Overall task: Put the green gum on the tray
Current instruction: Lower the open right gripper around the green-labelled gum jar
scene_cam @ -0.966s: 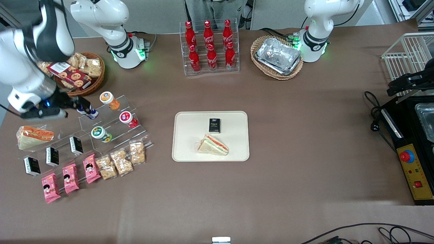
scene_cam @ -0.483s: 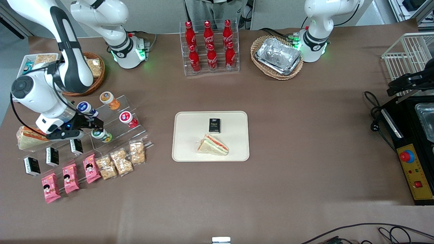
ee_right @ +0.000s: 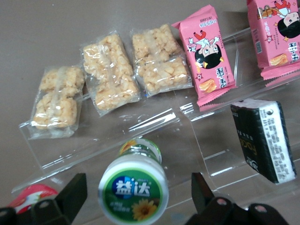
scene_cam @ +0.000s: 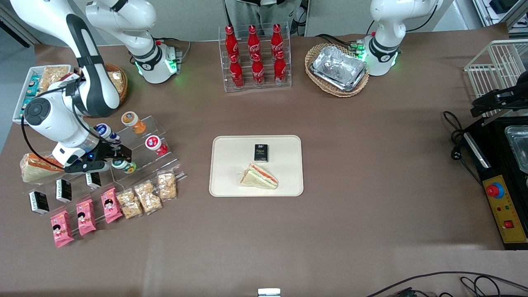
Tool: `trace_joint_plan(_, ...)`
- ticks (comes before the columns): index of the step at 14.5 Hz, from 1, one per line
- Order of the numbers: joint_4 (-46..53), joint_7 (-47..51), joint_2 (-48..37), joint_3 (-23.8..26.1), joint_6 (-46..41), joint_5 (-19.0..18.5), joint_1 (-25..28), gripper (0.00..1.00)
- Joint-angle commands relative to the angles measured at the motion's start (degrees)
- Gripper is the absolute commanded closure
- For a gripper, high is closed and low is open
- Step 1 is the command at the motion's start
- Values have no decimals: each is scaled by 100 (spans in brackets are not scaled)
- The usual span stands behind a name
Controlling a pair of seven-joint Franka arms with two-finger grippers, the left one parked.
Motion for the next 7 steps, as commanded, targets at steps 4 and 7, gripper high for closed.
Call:
trace_joint_plan(4,35,63,175,-6,233,-3,24,65)
trace_joint_plan(7,44,72,123,3,172,-3,6,95)
